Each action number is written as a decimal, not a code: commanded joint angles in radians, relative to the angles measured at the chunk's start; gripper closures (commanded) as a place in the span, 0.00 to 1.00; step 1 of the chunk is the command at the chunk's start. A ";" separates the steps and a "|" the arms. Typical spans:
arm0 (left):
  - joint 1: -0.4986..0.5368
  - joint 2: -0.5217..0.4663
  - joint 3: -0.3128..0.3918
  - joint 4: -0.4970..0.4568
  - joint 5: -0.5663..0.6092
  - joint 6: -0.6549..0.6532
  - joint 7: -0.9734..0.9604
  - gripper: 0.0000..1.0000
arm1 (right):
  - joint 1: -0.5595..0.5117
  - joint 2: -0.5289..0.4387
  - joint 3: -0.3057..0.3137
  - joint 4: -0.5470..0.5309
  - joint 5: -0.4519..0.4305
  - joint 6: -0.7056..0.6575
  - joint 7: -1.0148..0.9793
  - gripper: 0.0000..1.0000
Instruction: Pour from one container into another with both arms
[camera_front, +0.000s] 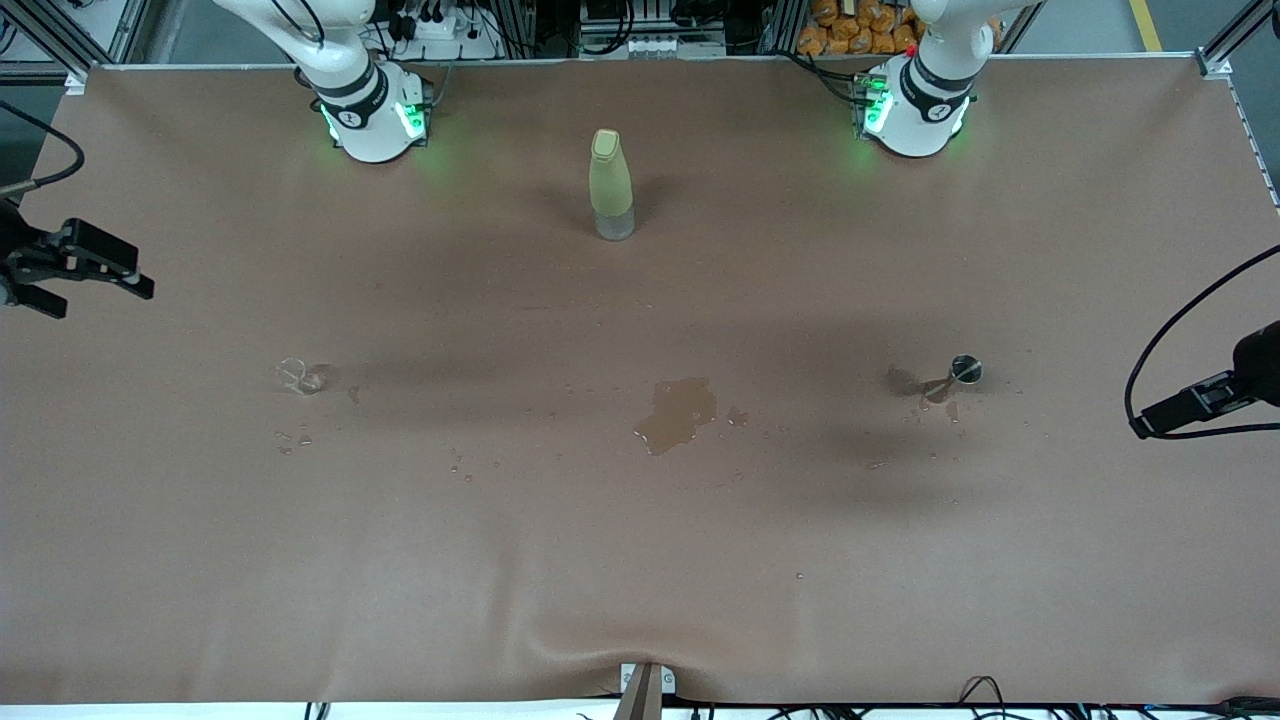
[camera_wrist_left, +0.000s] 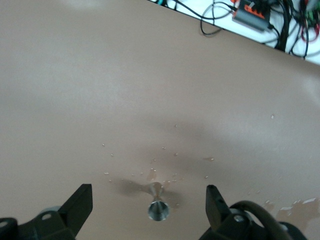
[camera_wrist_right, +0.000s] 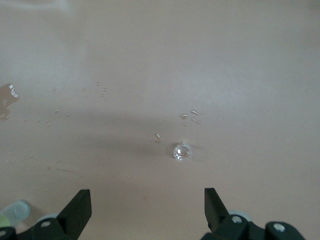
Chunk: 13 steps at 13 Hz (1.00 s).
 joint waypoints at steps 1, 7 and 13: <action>0.000 -0.036 0.005 -0.032 0.020 -0.005 0.094 0.00 | 0.012 -0.057 -0.067 -0.106 -0.020 0.032 0.055 0.00; -0.029 -0.042 0.011 -0.030 0.020 -0.006 0.100 0.00 | 0.037 -0.077 -0.158 -0.163 -0.022 0.032 0.072 0.00; -0.392 -0.122 0.401 -0.099 -0.054 -0.032 0.180 0.00 | 0.075 -0.067 -0.158 -0.157 -0.097 0.055 0.160 0.00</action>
